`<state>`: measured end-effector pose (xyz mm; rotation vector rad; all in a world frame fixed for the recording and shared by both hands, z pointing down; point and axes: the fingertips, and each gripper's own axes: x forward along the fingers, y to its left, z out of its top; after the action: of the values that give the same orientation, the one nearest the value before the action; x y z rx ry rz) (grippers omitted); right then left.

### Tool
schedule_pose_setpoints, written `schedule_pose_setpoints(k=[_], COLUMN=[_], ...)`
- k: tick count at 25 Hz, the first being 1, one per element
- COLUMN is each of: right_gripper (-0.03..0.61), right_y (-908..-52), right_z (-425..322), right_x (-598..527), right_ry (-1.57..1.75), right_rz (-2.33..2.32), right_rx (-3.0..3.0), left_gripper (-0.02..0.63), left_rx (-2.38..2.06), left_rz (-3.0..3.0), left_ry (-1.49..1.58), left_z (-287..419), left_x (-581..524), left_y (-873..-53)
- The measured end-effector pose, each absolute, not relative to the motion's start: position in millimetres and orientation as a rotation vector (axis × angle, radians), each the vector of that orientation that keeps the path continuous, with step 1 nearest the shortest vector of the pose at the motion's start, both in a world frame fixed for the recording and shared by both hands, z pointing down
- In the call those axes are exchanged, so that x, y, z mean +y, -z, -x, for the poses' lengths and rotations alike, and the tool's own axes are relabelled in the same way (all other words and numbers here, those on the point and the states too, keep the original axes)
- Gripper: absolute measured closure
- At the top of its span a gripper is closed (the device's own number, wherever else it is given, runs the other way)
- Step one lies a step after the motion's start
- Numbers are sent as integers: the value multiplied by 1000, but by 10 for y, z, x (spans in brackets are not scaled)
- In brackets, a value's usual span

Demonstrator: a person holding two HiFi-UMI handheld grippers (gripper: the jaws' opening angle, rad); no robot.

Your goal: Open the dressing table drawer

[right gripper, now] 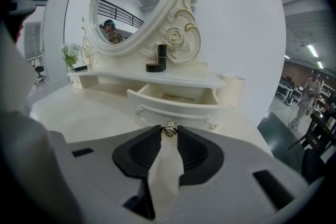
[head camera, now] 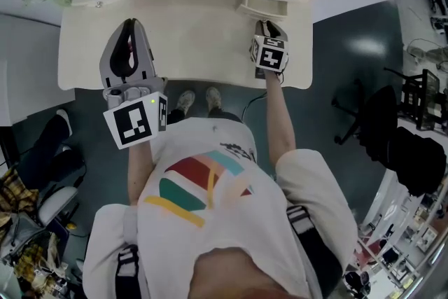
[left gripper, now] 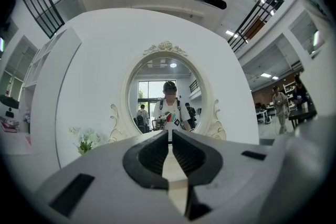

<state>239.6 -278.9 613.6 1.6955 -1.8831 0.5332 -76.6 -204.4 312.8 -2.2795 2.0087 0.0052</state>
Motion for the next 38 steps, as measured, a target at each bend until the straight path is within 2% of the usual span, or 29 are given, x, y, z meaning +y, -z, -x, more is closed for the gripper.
schedule_pose_setpoints(k=[38], right_gripper=[492], right_y=[-6128], right_z=[-2423], right_x=[-2573], right_ry=[-530], right_rz=[-1683], right_rx=[-1874], left_gripper=[594], left_rx=[2024], left_rz=[2231], left_ry=[-22], left_z=[863], left_x=[-1772], left_y=[-3019])
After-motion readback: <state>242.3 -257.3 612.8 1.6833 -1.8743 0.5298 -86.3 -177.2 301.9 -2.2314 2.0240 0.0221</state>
